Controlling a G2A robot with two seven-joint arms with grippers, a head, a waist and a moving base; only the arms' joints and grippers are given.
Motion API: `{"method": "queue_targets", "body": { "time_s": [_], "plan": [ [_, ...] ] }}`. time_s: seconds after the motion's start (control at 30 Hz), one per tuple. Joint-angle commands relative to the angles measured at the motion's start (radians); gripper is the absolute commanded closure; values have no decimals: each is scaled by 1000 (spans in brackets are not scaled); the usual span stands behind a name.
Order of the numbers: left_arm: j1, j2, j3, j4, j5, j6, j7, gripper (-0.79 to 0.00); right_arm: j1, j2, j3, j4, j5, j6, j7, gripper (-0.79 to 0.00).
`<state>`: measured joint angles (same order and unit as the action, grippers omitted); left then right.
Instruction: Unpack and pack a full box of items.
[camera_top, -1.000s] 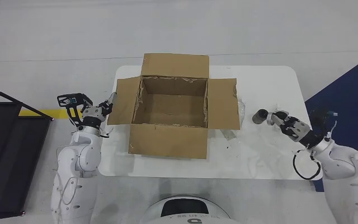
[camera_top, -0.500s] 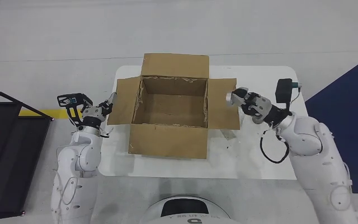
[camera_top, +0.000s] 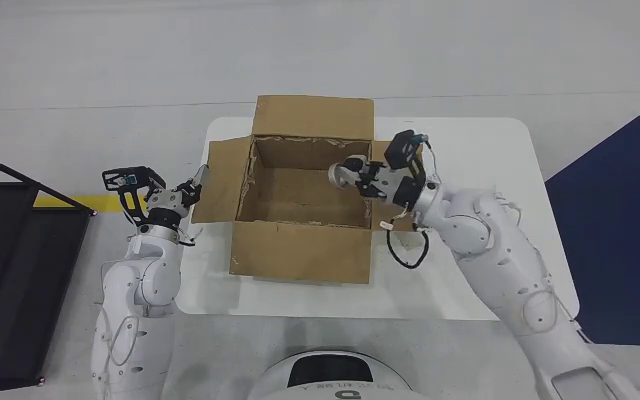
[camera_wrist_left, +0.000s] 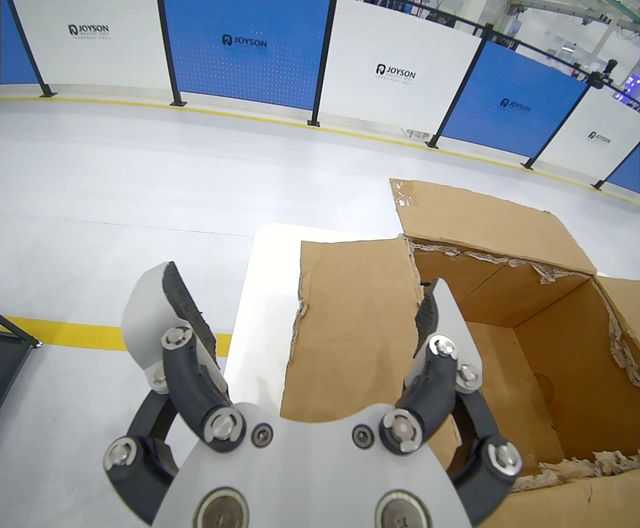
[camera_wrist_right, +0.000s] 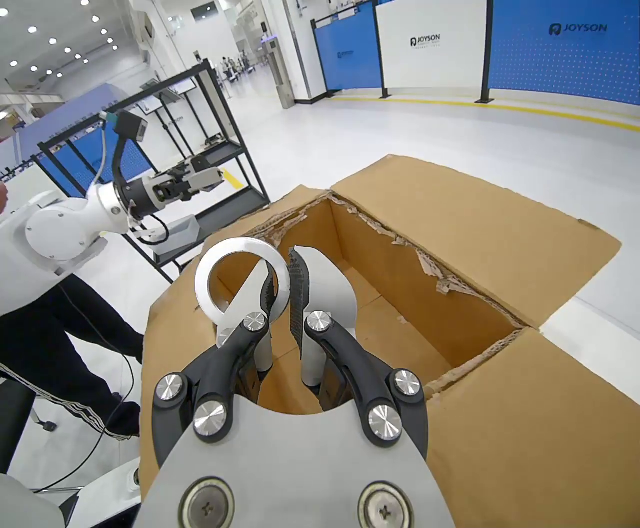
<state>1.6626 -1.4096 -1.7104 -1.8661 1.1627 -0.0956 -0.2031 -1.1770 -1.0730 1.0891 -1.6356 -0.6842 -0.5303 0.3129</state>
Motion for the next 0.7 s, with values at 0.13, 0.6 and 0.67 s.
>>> {"method": "queue_targets", "body": {
  "time_s": [0.13, 0.6, 0.67],
  "plan": [
    [0, 0, 0, 0, 0, 0, 0, -785, 38, -22, -73, 38, -66, 71, -24, 0],
    [0, 0, 0, 0, 0, 0, 0, -785, 57, -59, -181, 55, -224, 215, -49, 0],
    [0, 0, 0, 0, 0, 0, 0, -785, 62, -63, -189, 61, -229, 225, -49, -3]
  ]
}}
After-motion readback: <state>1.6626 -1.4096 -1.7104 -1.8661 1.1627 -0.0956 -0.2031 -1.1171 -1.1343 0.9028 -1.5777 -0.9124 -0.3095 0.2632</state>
